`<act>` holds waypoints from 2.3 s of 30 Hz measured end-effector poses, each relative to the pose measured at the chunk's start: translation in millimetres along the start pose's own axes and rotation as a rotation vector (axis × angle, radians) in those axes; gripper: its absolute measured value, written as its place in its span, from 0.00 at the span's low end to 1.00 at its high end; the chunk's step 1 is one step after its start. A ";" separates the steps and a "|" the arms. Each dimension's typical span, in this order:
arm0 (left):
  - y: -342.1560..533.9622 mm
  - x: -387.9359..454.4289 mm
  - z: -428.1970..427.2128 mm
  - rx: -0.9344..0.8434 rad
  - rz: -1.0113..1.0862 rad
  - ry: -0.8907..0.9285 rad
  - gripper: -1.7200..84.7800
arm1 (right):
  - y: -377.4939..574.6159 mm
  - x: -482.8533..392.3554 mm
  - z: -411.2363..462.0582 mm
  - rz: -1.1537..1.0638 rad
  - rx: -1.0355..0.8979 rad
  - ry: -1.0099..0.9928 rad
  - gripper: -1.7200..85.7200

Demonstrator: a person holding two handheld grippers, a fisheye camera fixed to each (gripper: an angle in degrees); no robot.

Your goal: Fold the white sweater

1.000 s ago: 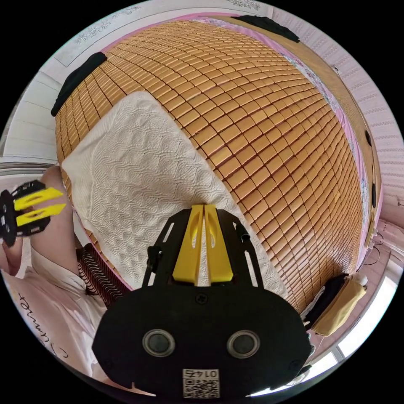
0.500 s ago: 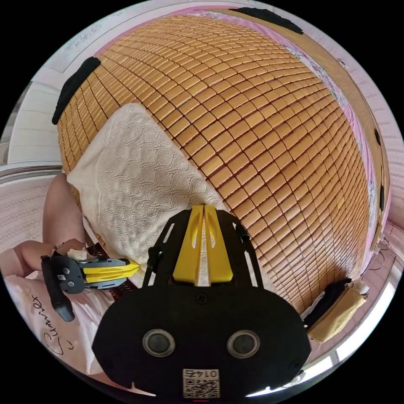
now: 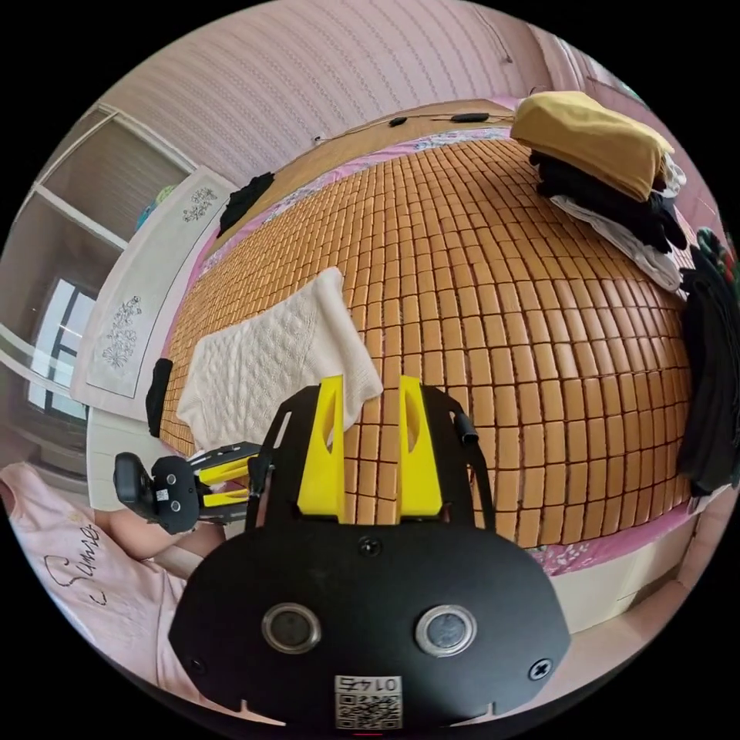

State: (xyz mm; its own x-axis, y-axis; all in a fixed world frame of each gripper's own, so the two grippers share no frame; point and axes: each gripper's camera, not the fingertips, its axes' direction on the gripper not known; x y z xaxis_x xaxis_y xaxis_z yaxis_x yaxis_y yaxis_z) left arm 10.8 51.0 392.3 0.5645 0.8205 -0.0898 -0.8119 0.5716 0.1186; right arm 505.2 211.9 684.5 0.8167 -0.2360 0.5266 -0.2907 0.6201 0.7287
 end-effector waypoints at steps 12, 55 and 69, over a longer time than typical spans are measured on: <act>68.8 0.9 -68.8 -0.128 0.059 0.096 0.06 | 41.8 67.8 -3.3 0.057 -0.020 -0.338 0.20; 209.8 -134.3 -31.0 0.152 -0.491 0.163 0.14 | -17.4 -151.4 85.6 -0.357 -0.276 0.010 0.02; 212.2 -172.0 70.6 -0.038 -0.537 0.372 0.16 | 29.8 -132.9 68.5 -0.210 0.025 0.053 0.10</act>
State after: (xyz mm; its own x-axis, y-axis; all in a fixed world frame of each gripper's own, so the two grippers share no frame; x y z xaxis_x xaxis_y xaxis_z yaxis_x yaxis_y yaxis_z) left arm -248.1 31.7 502.7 0.8097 0.3599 -0.4635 -0.4396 0.8952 -0.0729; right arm 353.8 210.5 666.2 0.8855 -0.3181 0.3386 -0.1231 0.5422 0.8312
